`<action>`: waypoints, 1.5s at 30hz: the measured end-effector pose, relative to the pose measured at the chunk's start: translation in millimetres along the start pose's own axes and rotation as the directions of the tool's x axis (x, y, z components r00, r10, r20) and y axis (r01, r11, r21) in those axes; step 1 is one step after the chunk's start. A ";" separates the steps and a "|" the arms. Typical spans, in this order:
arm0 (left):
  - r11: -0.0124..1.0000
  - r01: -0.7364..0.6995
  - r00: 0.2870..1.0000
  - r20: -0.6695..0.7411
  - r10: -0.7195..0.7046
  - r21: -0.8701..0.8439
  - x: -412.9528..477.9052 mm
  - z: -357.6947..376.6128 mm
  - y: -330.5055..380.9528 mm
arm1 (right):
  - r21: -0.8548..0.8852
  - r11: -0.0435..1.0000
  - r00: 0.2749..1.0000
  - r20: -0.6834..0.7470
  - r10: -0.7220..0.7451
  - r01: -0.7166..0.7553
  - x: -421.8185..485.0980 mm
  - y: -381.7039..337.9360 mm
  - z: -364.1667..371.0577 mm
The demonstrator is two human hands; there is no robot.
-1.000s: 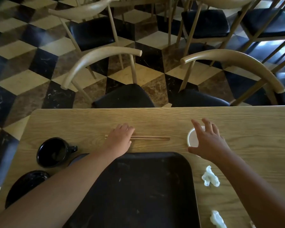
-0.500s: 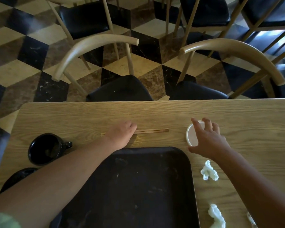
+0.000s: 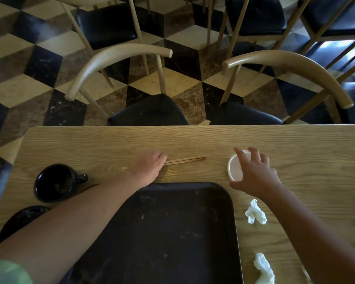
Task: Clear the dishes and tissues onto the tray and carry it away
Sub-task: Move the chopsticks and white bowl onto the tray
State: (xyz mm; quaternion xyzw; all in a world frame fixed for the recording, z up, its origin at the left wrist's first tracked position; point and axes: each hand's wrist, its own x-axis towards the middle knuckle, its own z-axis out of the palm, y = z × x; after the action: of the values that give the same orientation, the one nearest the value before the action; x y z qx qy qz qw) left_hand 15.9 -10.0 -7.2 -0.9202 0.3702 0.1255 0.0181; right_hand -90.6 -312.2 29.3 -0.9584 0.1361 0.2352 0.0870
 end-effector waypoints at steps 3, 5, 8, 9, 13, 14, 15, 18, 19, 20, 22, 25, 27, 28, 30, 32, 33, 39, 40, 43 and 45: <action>0.999 0.016 1.000 0.005 -0.016 -0.028 -1.0 0.0 1.6 | 0.001 1.000 1.000 0.002 0.000 0.000 -1.1 -1.0 -1.6; 0.999 0.039 0.999 -0.001 -0.039 -0.037 -1.2 -6.5 5.4 | 0.013 1.000 1.000 -0.001 0.000 0.000 -3.5 -3.1 -3.7; 0.997 0.050 0.998 -0.045 -0.053 -0.065 -1.1 -23.3 13.7 | 0.041 0.999 1.000 -0.003 0.015 -0.015 -11.6 -6.1 -9.1; 0.997 0.043 0.997 -0.062 -0.047 -0.066 -3.1 -29.9 16.2 | 0.051 0.999 1.000 -0.006 0.013 -0.013 -15.1 -7.4 -11.3; 0.997 0.047 0.991 -0.125 -0.054 -0.055 -23.5 -48.4 23.8 | 0.068 0.998 0.999 -0.033 0.001 0.001 -34.2 -12.2 -25.5; 0.997 0.053 0.989 -0.134 -0.059 -0.051 -30.5 -51.6 25.7 | 0.069 0.998 0.999 -0.039 -0.004 0.007 -40.8 -13.3 -29.3; 0.997 0.058 0.988 -0.143 -0.064 -0.045 -38.3 -54.4 28.3 | 0.067 0.998 0.999 -0.045 -0.014 0.017 -48.2 -14.3 -33.0; 0.996 0.073 0.981 -0.177 -0.079 -0.042 -61.5 -60.7 35.5 | 0.069 0.997 0.997 -0.070 -0.040 0.045 -72.8 -17.6 -39.9; 0.996 0.084 0.978 -0.189 -0.089 -0.036 -69.3 -60.8 38.2 | 0.072 0.996 0.996 -0.078 -0.043 0.049 -80.9 -18.3 -40.0; 0.995 0.094 0.976 -0.194 -0.097 -0.022 -76.4 -59.5 40.9 | 0.075 0.996 0.995 -0.084 -0.047 0.053 -88.9 -18.8 -38.7; 0.996 0.088 0.980 -0.180 -0.087 -0.001 -89.3 -54.5 44.9 | 0.091 0.994 0.995 -0.090 -0.052 0.061 -103.7 -20.0 -34.6; 0.998 0.060 0.987 -0.148 -0.057 0.015 -105.5 -41.8 46.0 | 0.118 0.991 0.996 -0.073 -0.051 0.060 -122.3 -24.6 -25.0; 0.999 0.038 0.992 -0.117 -0.038 0.001 -114.6 -33.3 47.4 | 0.117 0.992 0.998 -0.056 -0.035 0.041 -132.2 -30.9 -16.9; 0.999 0.039 0.994 -0.100 -0.039 -0.004 -118.6 -28.8 47.5 | 0.122 0.992 0.999 -0.045 -0.023 0.028 -136.0 -34.7 -12.3; 0.999 0.036 0.998 -0.061 -0.036 0.001 -127.1 -17.0 45.7 | 0.131 0.991 1.000 -0.024 -0.009 0.012 -143.4 -44.2 -2.1; 1.000 0.008 0.999 -0.035 -0.008 -0.010 -133.7 -3.8 40.7 | 0.135 0.991 1.000 -0.008 0.013 -0.012 -151.2 -53.1 6.1; 1.000 -0.004 1.000 -0.019 0.004 -0.011 -137.3 1.5 37.7 | 0.139 0.990 1.000 0.000 0.023 -0.023 -155.6 -57.2 10.1; 0.997 -0.026 0.993 0.110 0.034 -0.068 -147.9 17.9 27.6 | 0.136 0.988 0.998 0.014 0.067 -0.068 -178.1 -77.3 28.7; 0.997 -0.027 0.992 0.120 0.035 -0.070 -148.6 21.2 25.6 | 0.142 0.987 0.997 0.010 0.072 -0.073 -181.5 -80.0 31.1; 0.998 -0.033 0.993 0.113 0.039 -0.050 -151.5 30.5 21.8 | 0.159 0.983 0.996 0.023 0.091 -0.094 -187.4 -85.6 36.6; 1.000 -0.007 0.996 0.090 0.009 -0.020 -152.0 34.7 22.0 | 0.157 0.983 0.995 0.041 0.093 -0.099 -189.9 -88.5 41.7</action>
State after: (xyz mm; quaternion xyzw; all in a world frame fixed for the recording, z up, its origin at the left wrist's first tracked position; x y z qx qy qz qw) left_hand -112.3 81.4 -2.3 -0.9123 0.3715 0.1705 0.0251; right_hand -243.5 -177.0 92.0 -0.9368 0.1990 0.2433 0.1539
